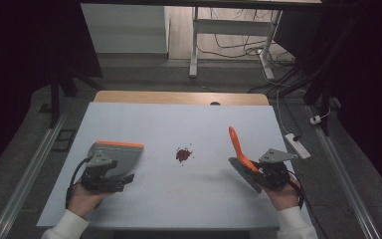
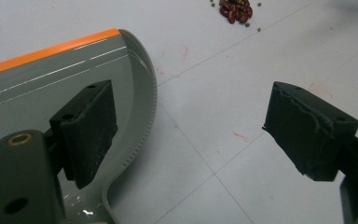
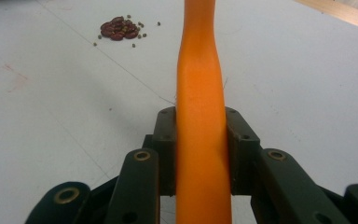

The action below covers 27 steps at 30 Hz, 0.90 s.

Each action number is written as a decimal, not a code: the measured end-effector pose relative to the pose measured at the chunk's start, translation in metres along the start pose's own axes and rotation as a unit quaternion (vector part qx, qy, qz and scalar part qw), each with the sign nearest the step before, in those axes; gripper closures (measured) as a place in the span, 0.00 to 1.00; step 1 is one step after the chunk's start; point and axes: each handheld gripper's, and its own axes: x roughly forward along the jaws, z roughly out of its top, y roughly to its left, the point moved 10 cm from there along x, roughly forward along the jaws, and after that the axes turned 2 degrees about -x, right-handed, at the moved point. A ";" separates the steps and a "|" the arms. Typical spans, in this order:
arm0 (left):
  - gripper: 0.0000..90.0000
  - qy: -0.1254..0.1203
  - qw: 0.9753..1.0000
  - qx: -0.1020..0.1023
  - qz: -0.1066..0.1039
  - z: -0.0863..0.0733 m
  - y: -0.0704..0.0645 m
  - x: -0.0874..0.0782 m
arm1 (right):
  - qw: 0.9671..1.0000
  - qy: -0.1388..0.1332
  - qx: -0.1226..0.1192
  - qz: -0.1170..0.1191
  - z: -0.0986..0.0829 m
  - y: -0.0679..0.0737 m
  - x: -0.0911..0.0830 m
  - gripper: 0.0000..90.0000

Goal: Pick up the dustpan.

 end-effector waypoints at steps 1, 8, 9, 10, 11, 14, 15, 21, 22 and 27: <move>0.19 0.001 1.000 0.002 -0.002 0.000 0.000 0.000 | 1.000 -0.002 -0.001 0.000 0.000 0.000 0.000 0.78; 0.19 0.005 1.000 0.009 -0.006 0.001 -0.004 0.000 | 1.000 -0.002 0.000 -0.005 0.000 0.001 -0.001 0.78; 0.19 0.006 1.000 0.009 -0.007 0.001 -0.005 0.000 | 1.000 -0.002 0.000 -0.005 0.000 0.001 -0.001 0.78; 0.19 0.006 1.000 0.008 -0.008 0.001 -0.005 0.000 | 1.000 -0.002 0.001 -0.005 0.001 0.001 -0.001 0.78; 0.19 0.008 1.000 0.007 -0.010 0.001 -0.006 -0.001 | 1.000 -0.002 0.002 -0.006 0.001 0.000 -0.001 0.78; 0.19 0.008 1.000 0.009 -0.011 0.003 -0.008 -0.002 | 1.000 -0.004 0.004 -0.010 0.002 -0.001 -0.003 0.78; 0.19 0.008 1.000 0.011 -0.011 0.004 -0.008 -0.002 | 1.000 -0.005 0.004 -0.011 0.002 -0.001 -0.003 0.78; 0.19 0.021 1.000 0.017 -0.004 0.008 -0.011 -0.001 | 1.000 -0.005 0.008 -0.015 -0.001 -0.004 -0.005 0.78; 0.19 0.030 0.999 0.017 -0.001 0.012 -0.012 -0.001 | 1.000 -0.008 0.009 -0.014 0.000 -0.004 -0.005 0.78; 0.18 0.030 0.999 0.020 0.002 0.024 -0.017 -0.004 | 1.000 -0.013 0.009 -0.011 0.000 -0.004 -0.007 0.78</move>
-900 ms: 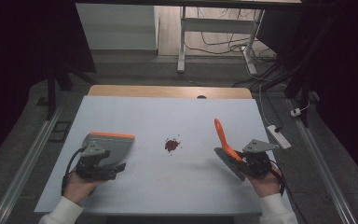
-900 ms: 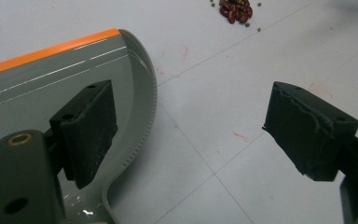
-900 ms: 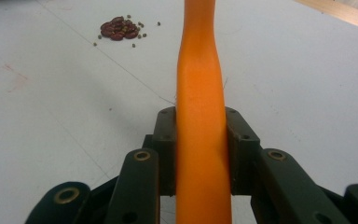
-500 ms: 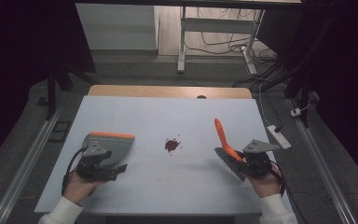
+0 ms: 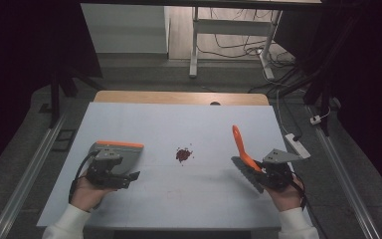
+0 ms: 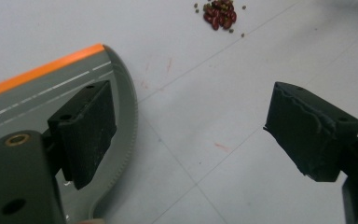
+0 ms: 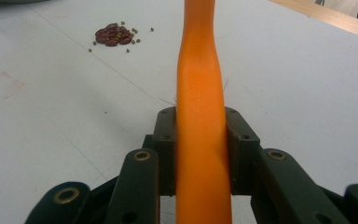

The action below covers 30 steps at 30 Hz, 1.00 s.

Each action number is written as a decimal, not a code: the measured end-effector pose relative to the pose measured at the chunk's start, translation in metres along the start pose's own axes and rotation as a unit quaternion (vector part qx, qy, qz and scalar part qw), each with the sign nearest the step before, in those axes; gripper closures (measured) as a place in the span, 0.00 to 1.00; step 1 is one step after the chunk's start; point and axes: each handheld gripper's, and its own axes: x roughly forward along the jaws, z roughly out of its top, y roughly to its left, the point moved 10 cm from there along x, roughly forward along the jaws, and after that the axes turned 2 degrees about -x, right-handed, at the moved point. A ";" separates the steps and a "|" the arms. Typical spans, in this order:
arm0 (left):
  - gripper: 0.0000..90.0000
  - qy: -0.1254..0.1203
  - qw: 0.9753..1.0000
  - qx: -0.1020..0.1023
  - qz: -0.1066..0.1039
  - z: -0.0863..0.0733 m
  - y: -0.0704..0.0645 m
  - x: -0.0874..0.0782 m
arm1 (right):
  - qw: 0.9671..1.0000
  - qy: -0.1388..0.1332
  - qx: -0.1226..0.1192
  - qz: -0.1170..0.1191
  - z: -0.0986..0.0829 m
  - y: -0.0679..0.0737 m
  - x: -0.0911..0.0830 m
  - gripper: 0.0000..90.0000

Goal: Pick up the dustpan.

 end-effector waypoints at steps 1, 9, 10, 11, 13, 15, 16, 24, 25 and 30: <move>0.18 0.000 1.000 0.001 0.002 0.002 -0.001 -0.001 | 1.000 0.000 0.000 0.000 0.000 0.000 0.000 0.78; 0.19 0.013 1.000 -0.008 0.009 0.001 -0.001 0.000 | 1.000 -0.003 -0.001 -0.003 0.000 0.000 -0.003 0.78; 0.19 0.014 1.000 -0.010 0.013 0.000 0.000 0.000 | 1.000 -0.003 -0.001 -0.003 0.000 0.000 -0.003 0.78; 0.19 0.016 1.000 -0.012 0.013 -0.001 0.001 -0.001 | 1.000 -0.003 -0.002 -0.004 0.000 0.000 -0.003 0.78; 0.19 0.018 1.000 -0.013 0.018 -0.002 0.005 -0.005 | 1.000 -0.003 -0.004 -0.008 0.001 0.000 -0.003 0.78; 0.20 0.019 0.999 -0.020 0.023 -0.002 0.008 -0.011 | 1.000 -0.002 -0.003 -0.008 0.001 0.000 -0.003 0.78; 0.21 0.022 0.999 -0.027 0.025 -0.002 0.008 -0.015 | 1.000 -0.002 -0.007 -0.009 0.001 0.002 -0.002 0.78; 0.21 0.025 0.998 -0.036 0.042 -0.003 0.007 -0.036 | 1.000 0.002 -0.014 -0.010 0.000 0.005 -0.001 0.78; 0.21 0.025 0.998 -0.039 0.043 -0.005 0.009 -0.037 | 1.000 0.003 -0.014 -0.009 0.000 0.006 -0.001 0.78; 0.21 0.030 0.996 -0.060 0.059 -0.017 0.021 -0.036 | 1.000 0.003 -0.013 -0.010 -0.002 0.004 0.000 0.78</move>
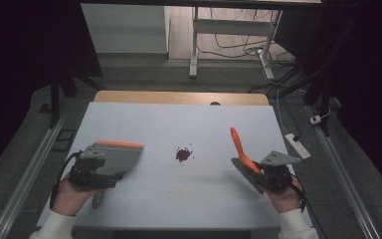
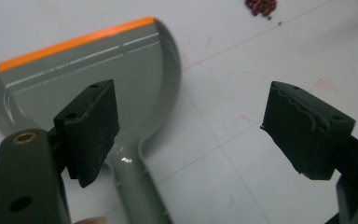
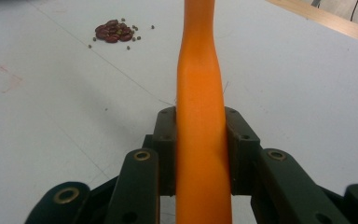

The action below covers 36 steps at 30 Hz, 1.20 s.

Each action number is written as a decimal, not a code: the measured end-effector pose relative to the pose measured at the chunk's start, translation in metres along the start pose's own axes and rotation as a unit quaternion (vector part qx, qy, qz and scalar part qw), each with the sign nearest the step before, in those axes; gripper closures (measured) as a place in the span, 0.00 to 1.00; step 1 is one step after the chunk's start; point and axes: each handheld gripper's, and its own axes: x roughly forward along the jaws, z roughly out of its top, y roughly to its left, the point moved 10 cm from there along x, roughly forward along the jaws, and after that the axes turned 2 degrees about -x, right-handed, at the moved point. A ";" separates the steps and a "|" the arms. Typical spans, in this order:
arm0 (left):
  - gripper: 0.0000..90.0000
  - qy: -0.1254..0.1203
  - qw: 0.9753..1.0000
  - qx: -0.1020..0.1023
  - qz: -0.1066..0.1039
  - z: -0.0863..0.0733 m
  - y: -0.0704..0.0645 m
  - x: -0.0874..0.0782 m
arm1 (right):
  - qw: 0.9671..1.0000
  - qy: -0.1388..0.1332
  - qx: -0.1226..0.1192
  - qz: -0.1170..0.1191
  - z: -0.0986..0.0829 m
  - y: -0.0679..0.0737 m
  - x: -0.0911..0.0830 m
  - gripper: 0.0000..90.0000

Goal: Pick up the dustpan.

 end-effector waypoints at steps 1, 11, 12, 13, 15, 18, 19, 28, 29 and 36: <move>0.21 0.002 1.000 -0.004 0.002 -0.003 0.002 0.001 | 1.000 0.001 0.002 -0.001 0.000 0.000 0.000 0.78; 0.21 0.017 0.999 -0.037 0.013 -0.022 0.015 0.010 | 1.000 -0.002 0.003 0.000 0.000 0.000 -0.001 0.78; 0.21 0.025 0.999 -0.040 0.018 -0.025 0.017 0.014 | 1.000 -0.001 0.002 -0.002 0.000 0.000 -0.001 0.78; 0.21 0.025 0.999 -0.040 0.018 -0.025 0.017 0.014 | 1.000 0.001 -0.001 -0.004 0.000 0.000 0.000 0.78; 0.21 0.034 0.998 -0.043 0.024 -0.028 0.020 0.016 | 1.000 0.003 -0.003 -0.005 -0.001 0.000 0.000 0.78; 0.21 0.038 0.997 -0.055 0.030 -0.032 0.026 0.017 | 1.000 0.004 -0.003 -0.004 -0.002 0.001 0.001 0.78; 0.21 0.040 0.997 -0.060 0.031 -0.034 0.029 0.018 | 1.000 0.004 -0.003 -0.004 -0.001 0.001 0.001 0.78; 0.21 0.077 0.994 -0.078 0.025 -0.050 0.035 0.031 | 1.000 0.005 -0.004 -0.004 -0.002 0.001 0.002 0.78; 0.21 0.079 0.993 -0.080 0.026 -0.050 0.035 0.032 | 1.000 0.004 -0.004 -0.004 -0.002 0.001 0.002 0.78; 0.24 0.084 0.991 -0.098 0.031 -0.053 0.039 0.037 | 1.000 0.007 -0.007 -0.007 -0.003 0.002 0.002 0.78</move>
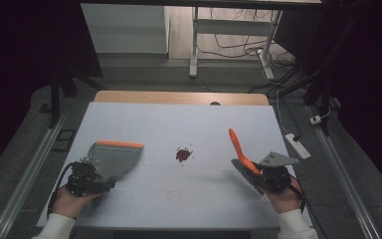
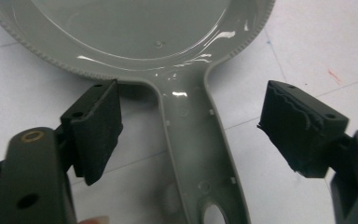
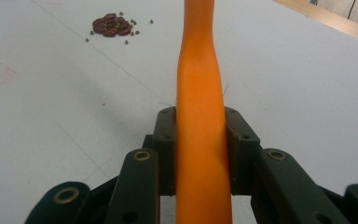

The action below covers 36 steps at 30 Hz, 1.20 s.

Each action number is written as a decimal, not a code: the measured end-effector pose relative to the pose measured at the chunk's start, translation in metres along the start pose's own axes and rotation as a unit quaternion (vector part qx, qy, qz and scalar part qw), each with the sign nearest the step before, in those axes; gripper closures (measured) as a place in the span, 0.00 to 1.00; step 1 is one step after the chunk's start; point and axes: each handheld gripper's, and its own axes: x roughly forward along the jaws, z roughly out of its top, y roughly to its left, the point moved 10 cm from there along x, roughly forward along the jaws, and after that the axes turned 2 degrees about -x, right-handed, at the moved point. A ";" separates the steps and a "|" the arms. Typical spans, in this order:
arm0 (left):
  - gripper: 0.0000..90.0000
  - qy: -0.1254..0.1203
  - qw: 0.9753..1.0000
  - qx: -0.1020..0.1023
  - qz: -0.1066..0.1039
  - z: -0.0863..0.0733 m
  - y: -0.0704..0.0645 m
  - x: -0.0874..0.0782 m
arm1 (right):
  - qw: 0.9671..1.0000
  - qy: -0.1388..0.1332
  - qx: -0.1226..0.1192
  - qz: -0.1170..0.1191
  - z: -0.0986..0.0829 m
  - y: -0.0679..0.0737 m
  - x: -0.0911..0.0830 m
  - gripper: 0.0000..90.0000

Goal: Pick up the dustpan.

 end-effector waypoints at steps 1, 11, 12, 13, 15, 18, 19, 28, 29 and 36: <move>0.25 -0.001 1.000 -0.002 0.000 0.000 0.000 0.000 | 1.000 -0.001 0.001 0.001 0.000 0.000 0.000 0.78; 0.28 0.019 1.000 0.004 0.009 -0.006 -0.004 -0.002 | 1.000 0.000 -0.001 0.000 0.000 0.000 0.000 0.78; 0.28 0.023 1.000 0.003 0.009 -0.007 -0.002 -0.001 | 1.000 0.000 -0.001 0.000 0.000 0.000 0.000 0.78; 0.28 0.024 1.000 0.001 0.009 -0.008 -0.001 0.000 | 1.000 0.000 -0.001 -0.001 0.000 0.000 0.000 0.78; 0.28 0.025 1.000 0.002 0.005 -0.007 -0.001 0.002 | 1.000 0.000 0.000 0.000 0.000 -0.001 0.000 0.78; 0.30 0.028 1.000 -0.006 -0.001 -0.008 0.002 0.009 | 1.000 -0.001 0.003 -0.003 0.000 -0.002 -0.001 0.78; 0.30 0.026 1.000 -0.018 -0.002 -0.008 0.005 0.013 | 1.000 -0.001 0.003 -0.003 0.000 -0.002 -0.002 0.78; 0.44 0.005 0.999 -0.034 -0.011 -0.004 0.009 0.016 | 1.000 0.003 0.003 -0.006 -0.001 -0.002 -0.001 0.78; 0.46 0.004 0.999 -0.037 -0.013 -0.003 0.009 0.017 | 1.000 0.004 0.003 -0.007 -0.001 -0.003 -0.001 0.78; 0.63 -0.010 0.999 -0.041 -0.035 -0.001 0.006 0.016 | 1.000 0.005 0.005 -0.009 -0.002 -0.004 0.000 0.78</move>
